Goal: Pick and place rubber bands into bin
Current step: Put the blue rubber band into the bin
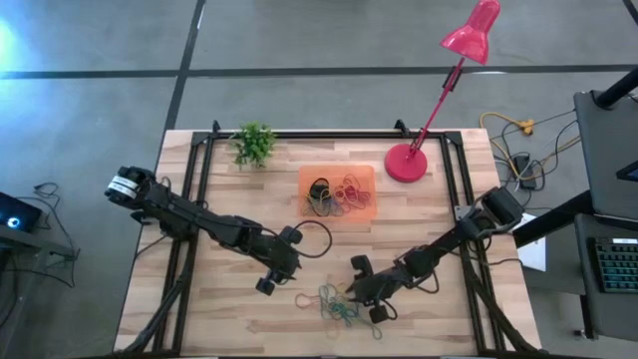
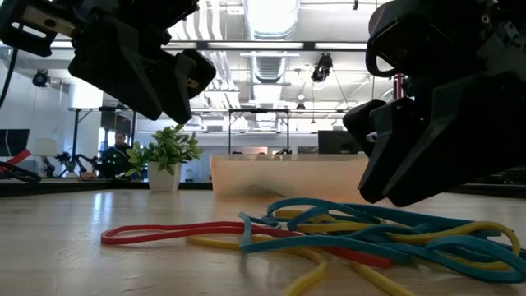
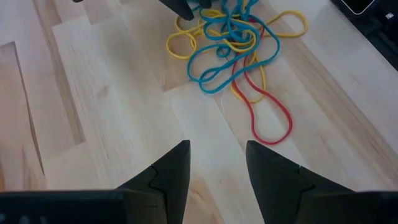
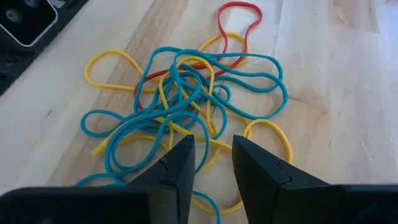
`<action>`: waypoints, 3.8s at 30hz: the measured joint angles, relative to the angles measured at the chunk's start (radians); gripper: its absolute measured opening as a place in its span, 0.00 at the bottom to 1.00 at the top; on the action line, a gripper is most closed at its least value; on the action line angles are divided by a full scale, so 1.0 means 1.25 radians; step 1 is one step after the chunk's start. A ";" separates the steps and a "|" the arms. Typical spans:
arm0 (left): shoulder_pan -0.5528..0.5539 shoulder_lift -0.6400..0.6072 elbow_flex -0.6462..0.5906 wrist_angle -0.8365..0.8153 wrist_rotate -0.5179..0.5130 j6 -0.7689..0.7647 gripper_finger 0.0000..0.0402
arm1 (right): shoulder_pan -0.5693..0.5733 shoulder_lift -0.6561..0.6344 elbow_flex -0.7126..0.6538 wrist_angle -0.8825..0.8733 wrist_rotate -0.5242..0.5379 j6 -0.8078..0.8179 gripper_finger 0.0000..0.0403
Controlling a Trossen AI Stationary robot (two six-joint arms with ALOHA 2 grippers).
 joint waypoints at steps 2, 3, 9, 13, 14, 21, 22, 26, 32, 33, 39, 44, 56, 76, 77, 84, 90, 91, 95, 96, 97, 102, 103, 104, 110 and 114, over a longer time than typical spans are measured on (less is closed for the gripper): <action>0.000 0.000 0.000 0.000 -0.003 0.000 0.35 | 0.000 0.000 0.000 0.003 -0.005 0.000 0.23; 0.000 0.000 0.000 0.002 -0.005 0.000 0.35 | 0.000 0.000 0.000 0.004 -0.006 0.001 0.23; 0.000 0.000 0.000 0.003 -0.011 -0.001 0.35 | 0.001 0.005 0.000 0.028 -0.009 0.004 0.21; 0.000 0.000 0.000 0.004 -0.011 -0.010 0.35 | 0.002 0.034 0.001 0.051 -0.011 0.004 0.22; 0.000 0.000 0.000 0.004 -0.011 -0.010 0.35 | 0.002 0.046 0.005 0.056 -0.020 0.004 0.22; 0.000 0.000 -0.004 0.003 -0.010 -0.013 0.35 | 0.002 0.089 0.040 0.052 -0.037 0.007 0.20; 0.000 0.000 -0.004 0.004 -0.010 -0.013 0.35 | 0.002 0.086 0.040 0.042 -0.037 0.007 0.18; 0.000 0.000 -0.004 0.003 -0.009 -0.013 0.35 | 0.002 0.059 0.038 -0.011 -0.036 -0.003 0.08; 0.000 0.000 -0.004 0.005 -0.011 -0.013 0.35 | 0.002 -0.005 0.036 -0.098 -0.023 -0.017 0.02; 0.000 0.000 -0.004 0.004 -0.013 -0.013 0.35 | 0.002 -0.015 0.036 -0.108 -0.022 -0.020 0.02; 0.000 0.000 -0.009 0.011 -0.014 -0.013 0.35 | 0.002 -0.085 0.036 -0.136 0.003 -0.046 0.02; 0.001 0.000 -0.009 0.018 -0.024 -0.011 0.35 | -0.001 -0.162 0.036 -0.154 0.052 -0.113 0.02; 0.002 0.000 -0.009 0.034 -0.104 0.013 0.35 | -0.106 -0.351 0.037 -0.253 0.277 -0.299 0.02; 0.002 -0.003 -0.011 0.044 -0.104 0.029 0.35 | -0.531 -0.399 0.036 -0.260 0.142 -0.381 0.02; 0.002 -0.003 -0.011 0.044 -0.104 0.030 0.35 | -0.542 -0.396 0.036 -0.260 0.139 -0.380 0.02; 0.002 -0.003 -0.011 0.046 -0.104 0.031 0.35 | -0.584 -0.369 0.026 -0.266 0.093 -0.374 0.02; 0.002 -0.003 -0.011 0.047 -0.104 0.031 0.35 | -0.584 -0.337 0.022 -0.265 0.093 -0.355 0.02; 0.002 -0.003 -0.011 0.047 -0.104 0.031 0.35 | -0.584 -0.333 0.020 -0.267 0.084 -0.354 0.02; 0.002 -0.003 -0.011 0.059 -0.104 0.031 0.35 | -0.589 -0.321 0.020 -0.285 -0.007 -0.340 0.07; 0.002 -0.003 -0.011 0.061 -0.104 0.031 0.35 | -0.589 -0.317 0.020 -0.284 -0.021 -0.331 0.09; 0.002 -0.003 -0.011 0.060 -0.104 0.031 0.35 | -0.590 -0.315 0.020 -0.294 -0.025 -0.326 0.12; 0.002 -0.003 -0.011 0.060 -0.103 0.031 0.35 | -0.591 -0.313 0.020 -0.307 -0.024 -0.300 0.27; 0.002 -0.003 -0.011 0.062 -0.103 0.031 0.35 | -0.590 -0.314 0.020 -0.307 -0.024 -0.299 0.30; 0.002 -0.003 -0.011 0.068 -0.103 0.031 0.35 | -0.590 -0.315 0.020 -0.307 -0.027 -0.299 0.32; 0.002 0.026 -0.012 0.152 -0.018 0.050 0.35 | -0.575 -0.322 0.018 -0.315 -0.185 -0.307 0.41; 0.001 0.063 -0.013 0.190 0.035 0.052 0.35 | -0.548 -0.322 0.013 -0.326 -0.270 -0.295 0.41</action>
